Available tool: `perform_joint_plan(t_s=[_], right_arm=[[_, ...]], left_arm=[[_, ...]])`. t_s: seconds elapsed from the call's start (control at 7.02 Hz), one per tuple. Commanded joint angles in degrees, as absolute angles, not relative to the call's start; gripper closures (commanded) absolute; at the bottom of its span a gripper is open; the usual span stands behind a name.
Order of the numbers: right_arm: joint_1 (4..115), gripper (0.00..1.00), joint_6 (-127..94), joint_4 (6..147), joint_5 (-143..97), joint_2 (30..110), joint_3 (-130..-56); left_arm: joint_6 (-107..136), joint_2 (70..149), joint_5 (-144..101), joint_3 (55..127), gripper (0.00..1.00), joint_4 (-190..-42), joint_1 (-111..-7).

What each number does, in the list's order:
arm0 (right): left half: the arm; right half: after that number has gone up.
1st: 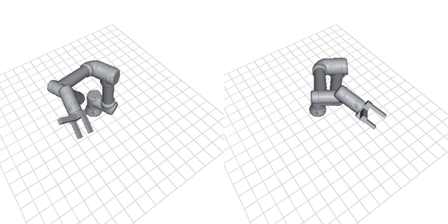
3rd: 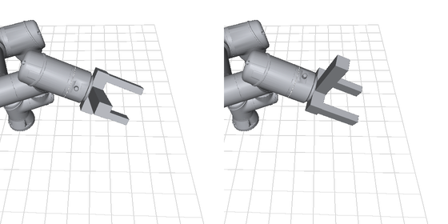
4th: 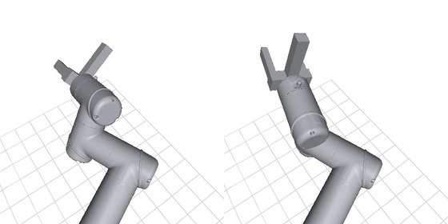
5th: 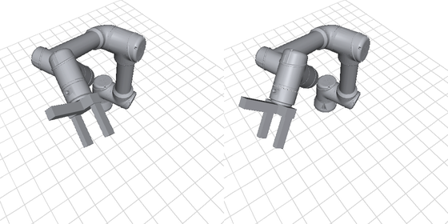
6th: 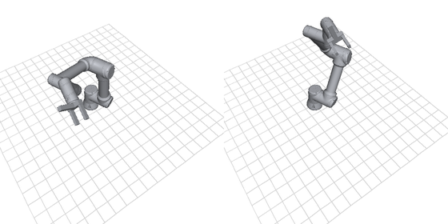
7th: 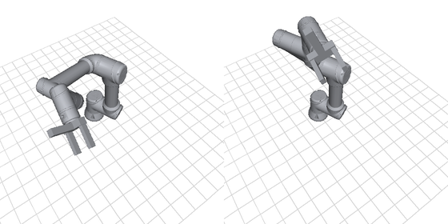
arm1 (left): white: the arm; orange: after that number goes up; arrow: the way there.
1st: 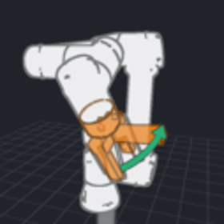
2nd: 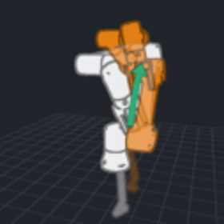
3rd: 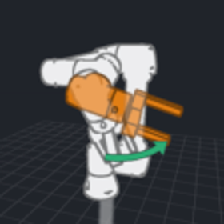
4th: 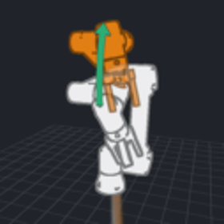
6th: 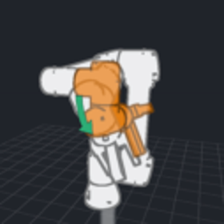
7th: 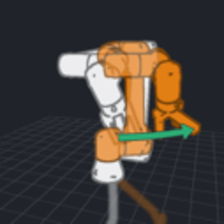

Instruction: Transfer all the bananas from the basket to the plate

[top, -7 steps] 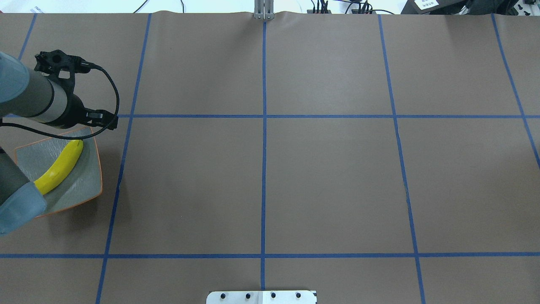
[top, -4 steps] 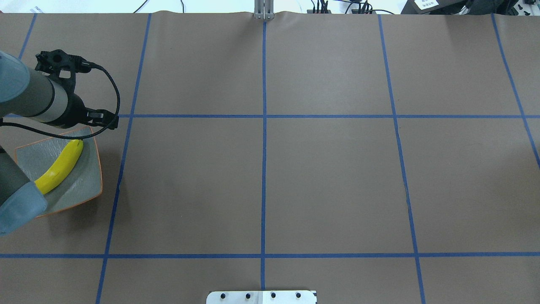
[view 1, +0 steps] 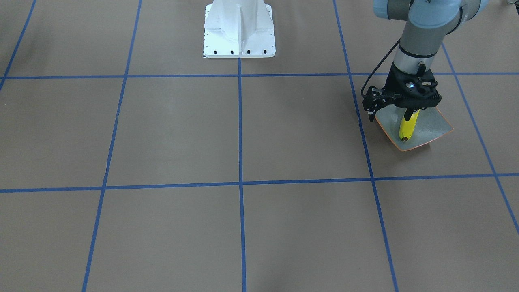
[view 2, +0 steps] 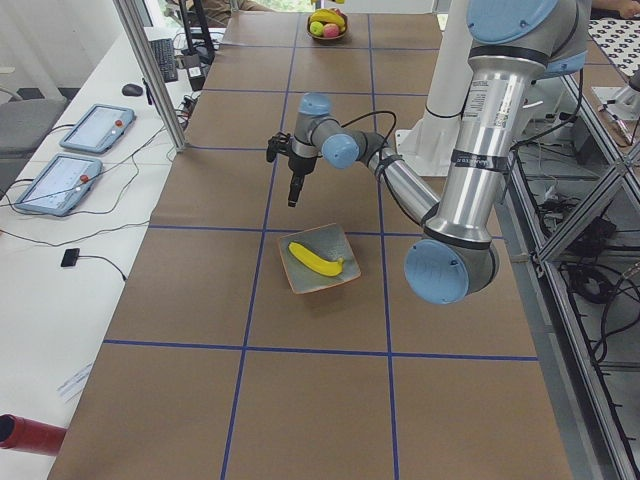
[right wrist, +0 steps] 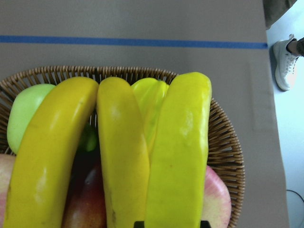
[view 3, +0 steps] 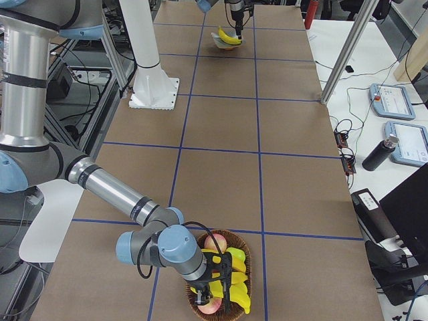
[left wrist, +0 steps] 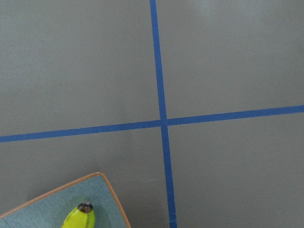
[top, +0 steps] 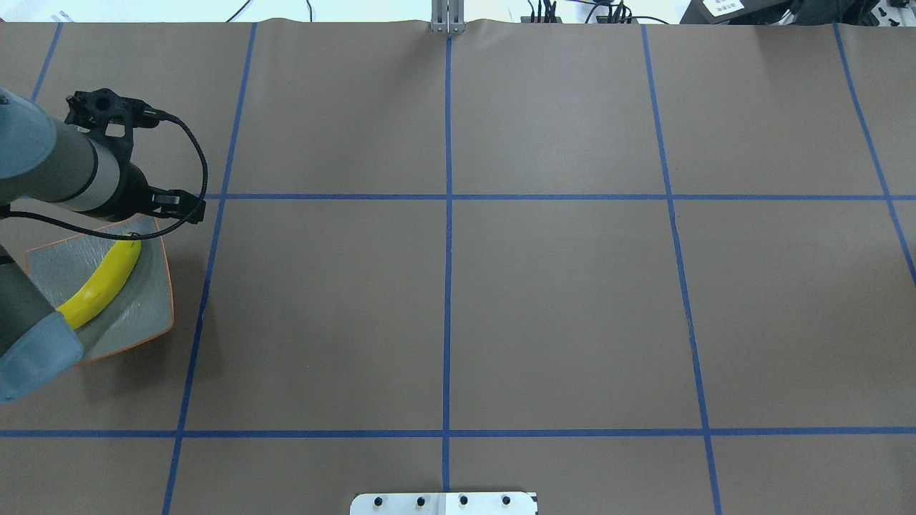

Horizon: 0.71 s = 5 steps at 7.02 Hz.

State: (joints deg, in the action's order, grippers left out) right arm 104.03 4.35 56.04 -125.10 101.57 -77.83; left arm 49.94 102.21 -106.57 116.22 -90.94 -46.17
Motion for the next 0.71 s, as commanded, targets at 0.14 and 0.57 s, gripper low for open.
perform_joint_plan(t_s=[0.14, 0.57], right_arm=[[104.4, 1.0, 5.4, 56.3, -125.2, 99.7, -85.0], [96.1, 1.0, 4.6, 55.9, -130.7, 95.6, -92.4]], left_arm=[[50.4, 104.9, -106.7, 115.9, 0.0, -90.9, -45.6], [50.8, 109.8, -106.9, 115.7, 0.0, -91.0, -45.5]])
